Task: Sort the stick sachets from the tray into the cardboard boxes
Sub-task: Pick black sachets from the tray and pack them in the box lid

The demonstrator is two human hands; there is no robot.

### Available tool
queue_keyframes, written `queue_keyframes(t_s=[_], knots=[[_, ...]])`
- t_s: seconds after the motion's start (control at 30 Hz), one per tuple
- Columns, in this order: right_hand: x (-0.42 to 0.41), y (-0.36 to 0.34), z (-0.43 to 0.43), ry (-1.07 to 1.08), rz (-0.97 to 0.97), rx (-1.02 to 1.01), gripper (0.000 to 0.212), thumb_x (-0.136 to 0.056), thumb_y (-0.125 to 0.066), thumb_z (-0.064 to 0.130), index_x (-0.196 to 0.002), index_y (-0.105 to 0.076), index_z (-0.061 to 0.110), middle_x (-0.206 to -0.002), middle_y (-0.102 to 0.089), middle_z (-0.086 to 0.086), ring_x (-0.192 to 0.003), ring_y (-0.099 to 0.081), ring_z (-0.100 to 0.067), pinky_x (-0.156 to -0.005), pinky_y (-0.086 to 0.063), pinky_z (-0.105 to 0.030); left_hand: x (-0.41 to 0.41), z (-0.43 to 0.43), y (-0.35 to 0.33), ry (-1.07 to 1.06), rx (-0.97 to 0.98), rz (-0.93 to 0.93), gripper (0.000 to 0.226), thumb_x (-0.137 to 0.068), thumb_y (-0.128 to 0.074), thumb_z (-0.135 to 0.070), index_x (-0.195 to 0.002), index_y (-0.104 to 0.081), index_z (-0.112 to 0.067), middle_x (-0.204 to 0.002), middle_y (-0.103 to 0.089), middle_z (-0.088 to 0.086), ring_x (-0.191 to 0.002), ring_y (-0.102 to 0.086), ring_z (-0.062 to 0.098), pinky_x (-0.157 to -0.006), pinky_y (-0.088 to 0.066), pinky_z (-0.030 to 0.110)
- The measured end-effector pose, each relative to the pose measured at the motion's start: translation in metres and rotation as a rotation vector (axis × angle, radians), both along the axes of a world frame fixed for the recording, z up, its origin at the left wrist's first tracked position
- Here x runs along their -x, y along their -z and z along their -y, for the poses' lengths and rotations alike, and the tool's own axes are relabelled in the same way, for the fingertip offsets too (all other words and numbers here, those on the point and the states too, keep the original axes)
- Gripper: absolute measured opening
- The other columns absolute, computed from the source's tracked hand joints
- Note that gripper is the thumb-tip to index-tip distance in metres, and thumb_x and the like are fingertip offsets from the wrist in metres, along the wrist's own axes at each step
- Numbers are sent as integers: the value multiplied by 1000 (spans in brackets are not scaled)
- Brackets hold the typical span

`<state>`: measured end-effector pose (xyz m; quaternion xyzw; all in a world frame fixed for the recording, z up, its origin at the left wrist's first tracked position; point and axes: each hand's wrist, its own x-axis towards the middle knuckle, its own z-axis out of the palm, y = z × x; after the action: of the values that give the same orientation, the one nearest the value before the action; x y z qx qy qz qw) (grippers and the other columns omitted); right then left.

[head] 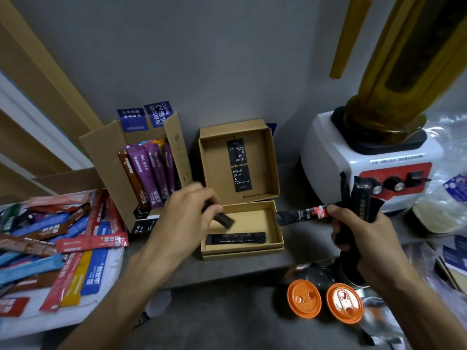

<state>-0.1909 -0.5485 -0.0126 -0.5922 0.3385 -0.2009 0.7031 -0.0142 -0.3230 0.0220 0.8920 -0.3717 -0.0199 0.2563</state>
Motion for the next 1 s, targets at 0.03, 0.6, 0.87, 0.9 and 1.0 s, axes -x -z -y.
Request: queue_keyframes(t_s=[0.03,0.6,0.87,0.9,1.0], knots=[[1,0,1,6,6,4,20,-90,-68,18,-72,-63,11,-57,-51,-5,-51,-43,-16,-46,-34,-28,0,7,-4,51,-58,92,2,-92,-66,-25,-91,-65,-24,-91,-55,-11,-81,-53,3,-72,-42,17],[16,-2,5,37,45,-11,27,-91,-66,12,-67,-56,10,-58,-47,-9,-52,-38,-18,-43,-32,-24,-10,19,32,256,-384,-67,39,-93,-63,-38,-131,-59,-29,-119,-60,-12,-115,-53,7,-102,-45,33],[1,-5,-9,-33,46,-46,25,-91,-67,13,-68,-58,9,-59,-46,-8,-50,-38,-18,-45,-29,-28,-6,6,37,315,-425,-34,24,-94,-64,-28,-118,-68,-27,-109,-60,-12,-105,-56,6,-95,-49,31],[-3,-6,-12,-54,39,-48,24,-92,-66,15,-69,-58,9,-58,-47,-7,-49,-39,-17,-45,-29,-27,-6,6,38,310,-425,-33,25,-94,-64,-29,-118,-67,-27,-110,-59,-12,-107,-55,6,-95,-49,31],[-13,-10,-20,-112,16,-49,23,-93,-66,20,-74,-58,9,-57,-48,-4,-47,-43,-13,-40,-33,-21,-7,8,38,286,-434,-15,25,-92,-65,-35,-116,-65,-29,-113,-57,-12,-110,-52,7,-97,-48,32]])
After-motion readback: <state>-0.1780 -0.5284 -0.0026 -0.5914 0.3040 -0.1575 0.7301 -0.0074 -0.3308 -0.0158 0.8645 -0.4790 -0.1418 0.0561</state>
